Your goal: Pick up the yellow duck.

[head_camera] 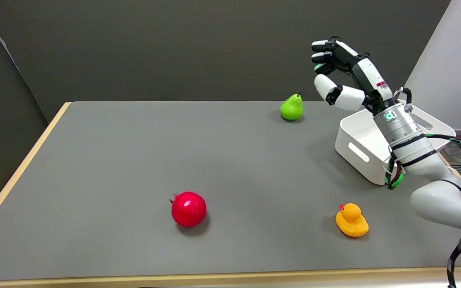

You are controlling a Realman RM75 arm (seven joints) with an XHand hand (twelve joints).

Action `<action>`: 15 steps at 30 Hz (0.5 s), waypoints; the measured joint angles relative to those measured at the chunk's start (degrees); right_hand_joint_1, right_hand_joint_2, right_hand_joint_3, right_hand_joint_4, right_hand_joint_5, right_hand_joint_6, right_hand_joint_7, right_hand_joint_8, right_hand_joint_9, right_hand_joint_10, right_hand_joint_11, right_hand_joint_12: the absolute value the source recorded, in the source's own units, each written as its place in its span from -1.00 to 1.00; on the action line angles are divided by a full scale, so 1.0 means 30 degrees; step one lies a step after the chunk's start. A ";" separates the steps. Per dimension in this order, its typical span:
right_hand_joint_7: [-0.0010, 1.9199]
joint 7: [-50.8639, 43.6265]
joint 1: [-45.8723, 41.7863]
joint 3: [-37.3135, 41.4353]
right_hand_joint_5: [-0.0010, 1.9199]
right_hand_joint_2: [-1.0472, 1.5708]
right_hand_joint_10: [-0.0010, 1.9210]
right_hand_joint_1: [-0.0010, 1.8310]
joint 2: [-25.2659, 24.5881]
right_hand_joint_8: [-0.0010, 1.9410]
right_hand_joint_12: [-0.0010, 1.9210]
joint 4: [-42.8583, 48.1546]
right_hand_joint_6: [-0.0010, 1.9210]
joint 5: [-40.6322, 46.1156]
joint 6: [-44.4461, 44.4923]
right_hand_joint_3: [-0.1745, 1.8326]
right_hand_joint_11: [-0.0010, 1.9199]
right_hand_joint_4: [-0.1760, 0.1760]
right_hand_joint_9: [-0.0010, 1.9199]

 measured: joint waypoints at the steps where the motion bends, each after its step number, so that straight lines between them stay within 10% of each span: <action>1: -0.49 0.0058 -0.0041 0.0017 -0.67 0.32 0.04 -0.36 0.0027 -0.41 0.45 0.0005 -0.33 -0.0033 0.0006 0.13 -0.71 0.76 -0.48; 15: -0.49 0.2371 -0.0804 0.0008 -0.68 0.32 0.03 -0.39 -0.0250 -0.42 0.43 -0.1644 -0.34 -0.0193 0.0657 0.13 -0.72 0.77 -0.49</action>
